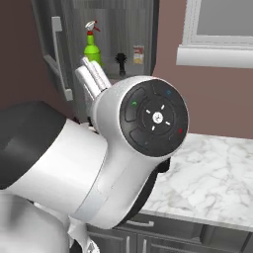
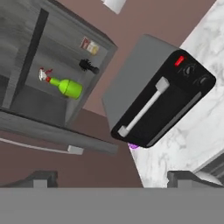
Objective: Pick the dish brush and spray from the cabinet and place them on the counter.
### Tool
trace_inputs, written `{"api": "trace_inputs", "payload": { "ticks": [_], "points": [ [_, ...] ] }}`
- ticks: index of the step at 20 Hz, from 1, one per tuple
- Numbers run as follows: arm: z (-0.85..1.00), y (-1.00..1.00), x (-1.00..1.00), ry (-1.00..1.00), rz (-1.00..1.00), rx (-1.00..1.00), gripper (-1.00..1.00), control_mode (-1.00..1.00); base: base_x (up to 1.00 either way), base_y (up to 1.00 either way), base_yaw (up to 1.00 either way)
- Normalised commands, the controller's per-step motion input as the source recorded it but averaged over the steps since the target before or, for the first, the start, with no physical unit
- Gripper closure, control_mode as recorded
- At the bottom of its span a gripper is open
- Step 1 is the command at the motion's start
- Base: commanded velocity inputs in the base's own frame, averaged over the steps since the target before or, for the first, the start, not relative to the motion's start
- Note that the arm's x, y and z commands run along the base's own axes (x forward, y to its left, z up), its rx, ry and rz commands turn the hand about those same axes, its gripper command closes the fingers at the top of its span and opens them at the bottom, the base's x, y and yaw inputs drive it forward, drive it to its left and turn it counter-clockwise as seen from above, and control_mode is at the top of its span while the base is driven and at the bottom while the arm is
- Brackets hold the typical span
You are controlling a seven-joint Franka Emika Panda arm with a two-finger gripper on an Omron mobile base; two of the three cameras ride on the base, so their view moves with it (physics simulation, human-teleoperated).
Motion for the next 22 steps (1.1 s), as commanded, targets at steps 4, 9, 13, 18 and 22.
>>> {"api": "trace_inputs", "payload": {
  "ticks": [4,9,13,18,22],
  "points": [
    [0.00,0.00,0.19,-0.05,0.09,0.11,-1.00,-1.00,0.00,0.00,0.00],
    [0.00,0.00,0.34,0.00,0.06,0.16,-1.00,-1.00,0.00,0.00,0.00],
    [-0.01,0.00,0.28,0.00,0.06,0.09,-1.00,-1.00,0.00,0.00,0.00],
    [-0.14,0.00,0.25,0.00,0.02,0.05,-1.00,-1.00,0.00,0.00,0.00],
    [-0.03,0.00,0.20,0.00,0.04,0.08,-1.00,-1.00,0.00,0.00,0.00]
  ]
}}
